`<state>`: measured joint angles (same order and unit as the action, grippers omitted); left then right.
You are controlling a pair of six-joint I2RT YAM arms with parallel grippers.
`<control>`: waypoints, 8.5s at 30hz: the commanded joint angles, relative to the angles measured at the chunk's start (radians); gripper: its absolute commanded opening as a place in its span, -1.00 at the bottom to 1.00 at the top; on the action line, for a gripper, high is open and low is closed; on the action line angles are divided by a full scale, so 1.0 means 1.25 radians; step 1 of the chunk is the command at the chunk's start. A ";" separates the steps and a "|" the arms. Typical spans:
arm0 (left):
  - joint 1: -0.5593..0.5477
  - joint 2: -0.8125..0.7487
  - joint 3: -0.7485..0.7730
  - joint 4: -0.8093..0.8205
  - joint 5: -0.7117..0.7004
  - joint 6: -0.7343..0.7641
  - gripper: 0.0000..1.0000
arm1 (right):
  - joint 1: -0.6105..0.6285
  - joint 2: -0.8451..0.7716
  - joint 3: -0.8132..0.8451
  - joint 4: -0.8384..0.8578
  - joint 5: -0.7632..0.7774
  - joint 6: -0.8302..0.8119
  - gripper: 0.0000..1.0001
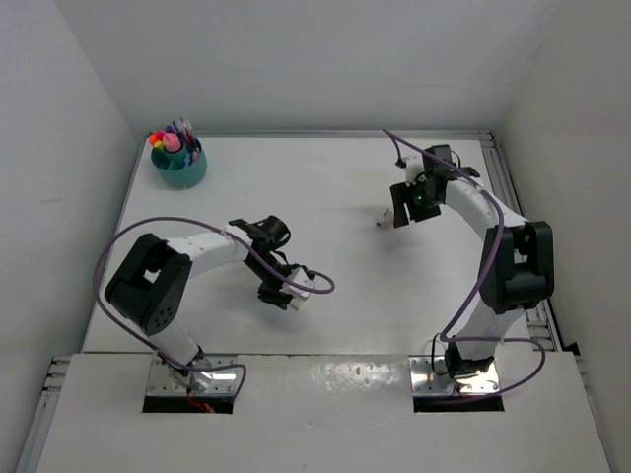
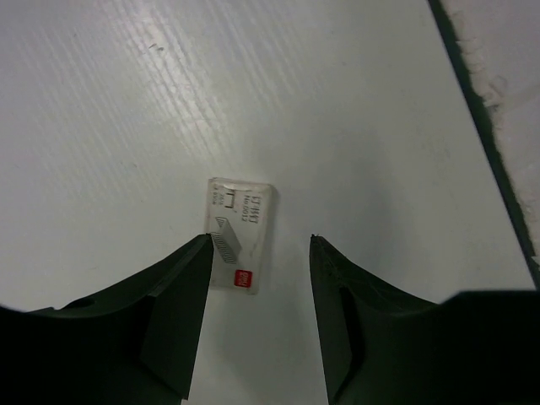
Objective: Sort the stationery into containers
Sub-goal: Grab a piece of stationery with the left arm, then place the stationery into the container, then grab a piece of stationery with the right arm
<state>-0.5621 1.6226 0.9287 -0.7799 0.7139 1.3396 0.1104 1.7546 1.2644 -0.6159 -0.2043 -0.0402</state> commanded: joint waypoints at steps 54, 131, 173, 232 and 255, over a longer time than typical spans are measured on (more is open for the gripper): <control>0.609 0.040 0.376 0.361 -0.018 -0.962 -0.92 | -0.040 0.024 0.044 0.026 -0.051 0.100 0.24; 0.847 0.376 0.616 0.808 -0.031 -1.464 0.39 | -0.034 0.012 0.066 0.007 0.004 0.078 0.35; 0.662 -0.037 0.338 0.462 0.081 -0.891 0.39 | 0.043 0.289 0.378 -0.164 0.081 0.226 -0.45; 0.696 -0.045 0.289 0.447 0.090 -0.892 0.39 | 0.158 0.382 0.359 -0.208 0.193 0.038 -0.57; 0.687 -0.017 0.312 0.373 0.218 -0.825 0.34 | 0.282 0.137 0.040 0.116 0.239 -0.406 -1.00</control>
<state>0.3016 1.5978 1.2854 -0.2661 0.8909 0.2382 0.4026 2.0029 1.3659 -0.6010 0.0769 -0.3756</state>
